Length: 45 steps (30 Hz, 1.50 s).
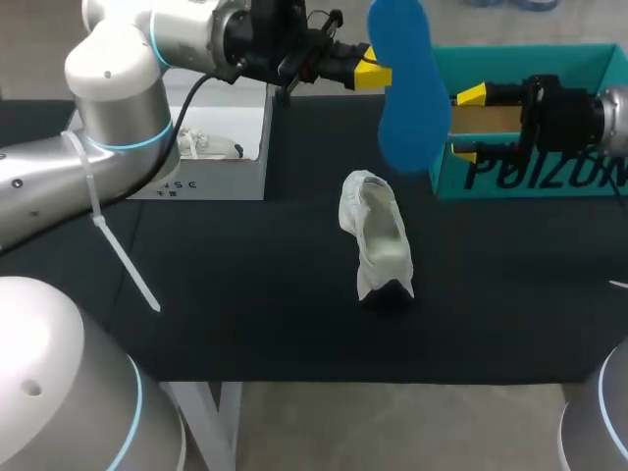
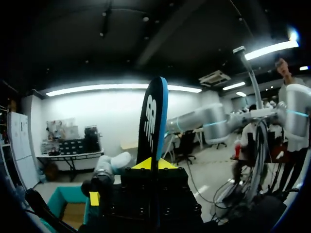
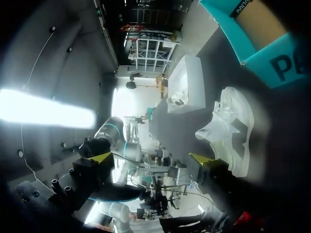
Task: Take the shoe out of the shoebox, open the shoe tongue, remove and reinsert the insole, then place the shoe into the shoebox
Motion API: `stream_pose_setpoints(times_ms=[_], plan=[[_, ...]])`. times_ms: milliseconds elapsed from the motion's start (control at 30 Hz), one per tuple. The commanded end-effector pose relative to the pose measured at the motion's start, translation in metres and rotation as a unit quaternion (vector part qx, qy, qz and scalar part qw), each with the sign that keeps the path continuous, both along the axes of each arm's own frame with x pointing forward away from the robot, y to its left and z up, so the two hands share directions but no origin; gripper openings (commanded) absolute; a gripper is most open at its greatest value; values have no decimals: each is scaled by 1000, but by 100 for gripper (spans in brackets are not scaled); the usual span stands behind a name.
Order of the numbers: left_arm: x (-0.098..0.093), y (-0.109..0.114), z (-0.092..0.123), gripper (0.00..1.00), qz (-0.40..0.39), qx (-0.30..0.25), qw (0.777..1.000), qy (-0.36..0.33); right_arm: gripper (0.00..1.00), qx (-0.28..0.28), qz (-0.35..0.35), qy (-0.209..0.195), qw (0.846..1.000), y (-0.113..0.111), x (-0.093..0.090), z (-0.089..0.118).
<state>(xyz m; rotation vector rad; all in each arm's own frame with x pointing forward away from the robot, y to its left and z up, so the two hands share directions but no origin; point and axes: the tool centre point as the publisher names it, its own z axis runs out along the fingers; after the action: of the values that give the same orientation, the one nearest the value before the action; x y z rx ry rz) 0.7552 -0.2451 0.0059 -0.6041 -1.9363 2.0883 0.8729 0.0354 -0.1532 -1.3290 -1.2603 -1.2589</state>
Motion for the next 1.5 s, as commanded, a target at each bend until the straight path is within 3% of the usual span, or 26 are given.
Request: stream_pose_setpoints(times_ms=[33, 67, 200, 433, 633, 667, 733, 767, 1067, 1400, 1433, 1500], plan=[[17, 2, -14, 0, -8, -152, 885, -440, 100, 0, 0, 0, 1000, 1, 1, 0], [24, 2, -19, 0, -12, -145, 849, -508, 100, 0, 0, 0, 1000, 1, 1, 0], [48, 5, -30, 0, -9, -115, 813, -571, 100, 0, 0, 0, 1000, 1, 1, 0], [48, 5, -30, 0, -15, -132, 738, -661, 100, 0, 0, 0, 1000, 1, 1, 0], [48, 5, -30, 0, -15, -132, 733, -667, 100, 0, 0, 0, 1000, 1, 1, 0], [49, 5, -33, 0, 5, -143, 717, -682, 100, 0, 0, 0, 1000, 1, 1, 0], [52, 6, -45, 0, 5, -160, 634, -757, 100, 0, 0, 0, 1000, 1, 1, 0], [54, 7, -51, 0, 14, -166, 616, -770, 100, 0, 0, 0, 1000, 1, 1, 0], [65, 14, -76, 0, 58, -165, 497, -850, 100, 0, 0, 0, 1000, 1, 1, 0], [64, 7, -97, 0, 2, -141, 346, -928, 100, -2, -24, -18, 1000, -2, 4, 13], [65, 7, -101, 0, -5, -134, 335, -933, 100, -2, -24, -18, 1000, -1, 5, 15], [69, 8, -110, 0, -11, -110, 339, -934, 100, -8, -30, -23, 999, 0, 7, 18]])
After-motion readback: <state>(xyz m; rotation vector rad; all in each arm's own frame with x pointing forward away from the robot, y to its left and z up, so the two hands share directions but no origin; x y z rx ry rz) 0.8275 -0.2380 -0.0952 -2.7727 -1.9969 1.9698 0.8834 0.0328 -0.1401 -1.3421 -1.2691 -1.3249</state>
